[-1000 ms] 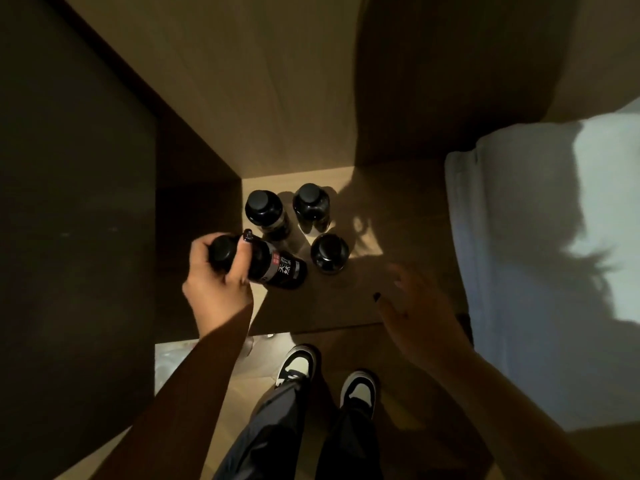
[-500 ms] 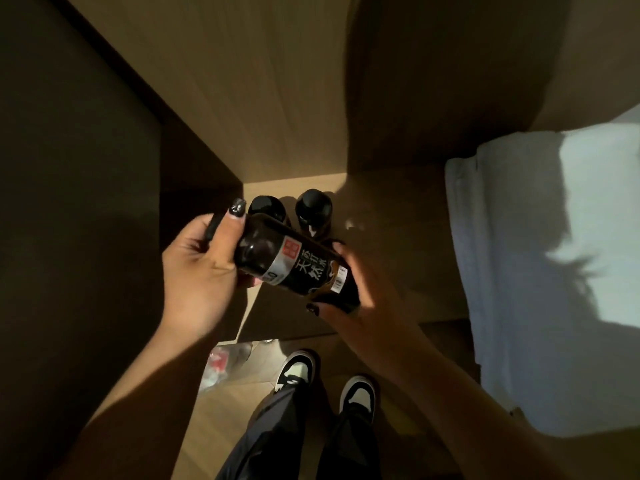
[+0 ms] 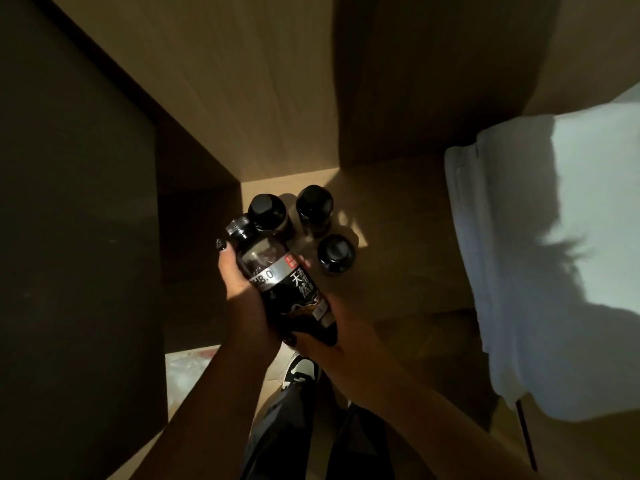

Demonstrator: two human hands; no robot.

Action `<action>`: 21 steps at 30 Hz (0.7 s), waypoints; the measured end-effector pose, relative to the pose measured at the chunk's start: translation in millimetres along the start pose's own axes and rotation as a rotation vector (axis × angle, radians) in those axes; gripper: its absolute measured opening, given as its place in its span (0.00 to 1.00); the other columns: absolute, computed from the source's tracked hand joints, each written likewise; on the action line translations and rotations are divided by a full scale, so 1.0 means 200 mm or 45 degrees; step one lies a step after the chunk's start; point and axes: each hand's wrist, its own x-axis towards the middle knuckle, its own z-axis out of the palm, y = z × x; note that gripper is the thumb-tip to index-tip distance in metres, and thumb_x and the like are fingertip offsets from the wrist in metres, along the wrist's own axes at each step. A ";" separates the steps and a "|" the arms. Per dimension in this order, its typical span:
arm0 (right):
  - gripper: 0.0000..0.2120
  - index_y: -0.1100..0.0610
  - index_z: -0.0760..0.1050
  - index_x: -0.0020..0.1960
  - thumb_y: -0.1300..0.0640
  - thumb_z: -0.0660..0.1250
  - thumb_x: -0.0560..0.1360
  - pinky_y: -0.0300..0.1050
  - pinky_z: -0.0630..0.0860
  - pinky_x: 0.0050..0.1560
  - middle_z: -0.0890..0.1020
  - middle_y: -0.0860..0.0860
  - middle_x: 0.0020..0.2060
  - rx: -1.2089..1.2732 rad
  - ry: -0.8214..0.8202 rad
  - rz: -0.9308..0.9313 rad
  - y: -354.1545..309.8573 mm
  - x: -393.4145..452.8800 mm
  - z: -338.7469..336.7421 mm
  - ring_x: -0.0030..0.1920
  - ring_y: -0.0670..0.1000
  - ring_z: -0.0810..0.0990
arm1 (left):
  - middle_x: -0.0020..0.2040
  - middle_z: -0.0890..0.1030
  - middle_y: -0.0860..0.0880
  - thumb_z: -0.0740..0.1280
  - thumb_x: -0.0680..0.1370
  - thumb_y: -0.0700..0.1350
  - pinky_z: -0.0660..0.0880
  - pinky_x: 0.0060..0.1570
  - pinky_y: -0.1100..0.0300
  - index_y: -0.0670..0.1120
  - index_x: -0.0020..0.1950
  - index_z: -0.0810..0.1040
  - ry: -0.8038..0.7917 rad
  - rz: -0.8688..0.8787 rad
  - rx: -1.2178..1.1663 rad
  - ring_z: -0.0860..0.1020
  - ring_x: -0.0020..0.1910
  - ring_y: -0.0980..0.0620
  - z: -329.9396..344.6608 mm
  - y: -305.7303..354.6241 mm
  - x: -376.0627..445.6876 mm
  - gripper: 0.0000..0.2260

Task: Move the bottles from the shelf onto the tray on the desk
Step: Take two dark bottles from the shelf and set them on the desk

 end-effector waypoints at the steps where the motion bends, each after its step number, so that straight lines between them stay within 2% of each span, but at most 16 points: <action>1: 0.22 0.47 0.68 0.68 0.46 0.67 0.76 0.31 0.75 0.55 0.79 0.39 0.56 -0.092 -0.050 0.041 -0.01 0.01 -0.02 0.54 0.35 0.78 | 0.49 0.82 0.45 0.55 0.75 0.66 0.76 0.50 0.51 0.47 0.58 0.78 0.009 0.030 -0.035 0.81 0.50 0.46 -0.01 -0.02 0.01 0.27; 2: 0.18 0.48 0.70 0.65 0.45 0.65 0.77 0.33 0.77 0.53 0.80 0.40 0.53 -0.191 -0.073 0.081 -0.01 0.01 -0.05 0.51 0.37 0.79 | 0.48 0.82 0.45 0.55 0.75 0.67 0.76 0.52 0.51 0.47 0.55 0.79 0.017 0.038 -0.077 0.80 0.49 0.47 -0.01 -0.03 0.01 0.27; 4: 0.11 0.48 0.73 0.59 0.47 0.60 0.80 0.30 0.75 0.43 0.80 0.40 0.45 -0.351 0.025 0.101 -0.02 0.04 -0.12 0.41 0.38 0.78 | 0.51 0.80 0.43 0.57 0.72 0.69 0.73 0.60 0.47 0.47 0.56 0.79 0.055 0.001 -0.160 0.79 0.52 0.45 -0.03 -0.06 0.03 0.29; 6: 0.11 0.48 0.73 0.59 0.48 0.56 0.81 0.29 0.71 0.34 0.77 0.40 0.38 -0.456 0.265 0.096 -0.04 0.08 -0.19 0.33 0.38 0.74 | 0.58 0.77 0.42 0.58 0.72 0.70 0.68 0.66 0.44 0.47 0.61 0.76 0.060 -0.031 -0.187 0.76 0.59 0.43 -0.07 -0.08 0.06 0.31; 7: 0.11 0.48 0.72 0.61 0.48 0.57 0.81 0.31 0.71 0.35 0.76 0.41 0.38 -0.456 0.392 0.092 -0.04 0.11 -0.22 0.34 0.39 0.75 | 0.58 0.76 0.42 0.57 0.72 0.70 0.67 0.66 0.45 0.47 0.62 0.75 0.048 -0.052 -0.185 0.75 0.59 0.43 -0.09 -0.09 0.07 0.31; 9: 0.17 0.49 0.68 0.67 0.49 0.61 0.79 0.35 0.72 0.45 0.74 0.42 0.50 -0.481 0.546 0.012 -0.03 0.18 -0.25 0.47 0.40 0.75 | 0.55 0.78 0.43 0.57 0.73 0.71 0.68 0.64 0.47 0.47 0.63 0.74 0.051 -0.119 -0.183 0.77 0.57 0.44 -0.13 -0.10 0.08 0.32; 10: 0.20 0.50 0.66 0.69 0.49 0.63 0.78 0.35 0.69 0.48 0.70 0.44 0.57 -0.555 0.543 -0.035 -0.02 0.23 -0.25 0.53 0.42 0.72 | 0.55 0.78 0.44 0.58 0.72 0.71 0.67 0.66 0.47 0.46 0.66 0.74 0.044 -0.171 -0.202 0.76 0.59 0.44 -0.15 -0.11 0.08 0.35; 12: 0.23 0.49 0.64 0.71 0.51 0.65 0.78 0.32 0.66 0.51 0.65 0.49 0.65 -0.655 0.430 -0.101 0.02 0.31 -0.22 0.60 0.44 0.67 | 0.63 0.75 0.43 0.62 0.69 0.72 0.61 0.71 0.44 0.47 0.73 0.68 -0.015 -0.210 -0.243 0.70 0.69 0.42 -0.20 -0.13 0.08 0.41; 13: 0.23 0.48 0.64 0.71 0.52 0.65 0.78 0.34 0.67 0.54 0.64 0.51 0.68 -0.650 0.365 -0.115 0.05 0.35 -0.20 0.62 0.46 0.68 | 0.66 0.73 0.43 0.62 0.68 0.72 0.60 0.72 0.43 0.48 0.74 0.67 -0.023 -0.196 -0.251 0.68 0.71 0.41 -0.23 -0.14 0.09 0.41; 15: 0.22 0.49 0.62 0.73 0.55 0.61 0.80 0.42 0.70 0.60 0.62 0.53 0.70 -0.599 0.268 -0.071 0.08 0.39 -0.17 0.65 0.52 0.68 | 0.66 0.75 0.42 0.62 0.68 0.72 0.67 0.68 0.42 0.49 0.71 0.70 -0.010 -0.163 -0.241 0.73 0.67 0.41 -0.28 -0.14 0.12 0.38; 17: 0.21 0.49 0.62 0.73 0.58 0.59 0.81 0.48 0.71 0.63 0.62 0.54 0.71 -0.608 0.232 -0.029 0.10 0.42 -0.18 0.67 0.54 0.68 | 0.56 0.80 0.43 0.68 0.66 0.70 0.77 0.57 0.48 0.47 0.62 0.77 -0.035 -0.167 -0.180 0.81 0.54 0.46 -0.28 -0.11 0.12 0.34; 19: 0.21 0.49 0.62 0.72 0.58 0.60 0.80 0.51 0.72 0.63 0.63 0.54 0.70 -0.574 0.265 -0.016 0.11 0.43 -0.20 0.66 0.55 0.69 | 0.52 0.81 0.45 0.79 0.56 0.64 0.76 0.57 0.53 0.45 0.56 0.82 -0.117 -0.253 -0.190 0.81 0.50 0.49 -0.27 -0.09 0.13 0.35; 21: 0.20 0.50 0.65 0.70 0.55 0.62 0.79 0.51 0.73 0.62 0.67 0.53 0.67 -0.459 0.298 0.005 0.11 0.44 -0.22 0.63 0.52 0.72 | 0.49 0.82 0.47 0.83 0.51 0.58 0.78 0.52 0.56 0.43 0.51 0.84 -0.141 -0.312 -0.222 0.82 0.45 0.51 -0.27 -0.09 0.13 0.33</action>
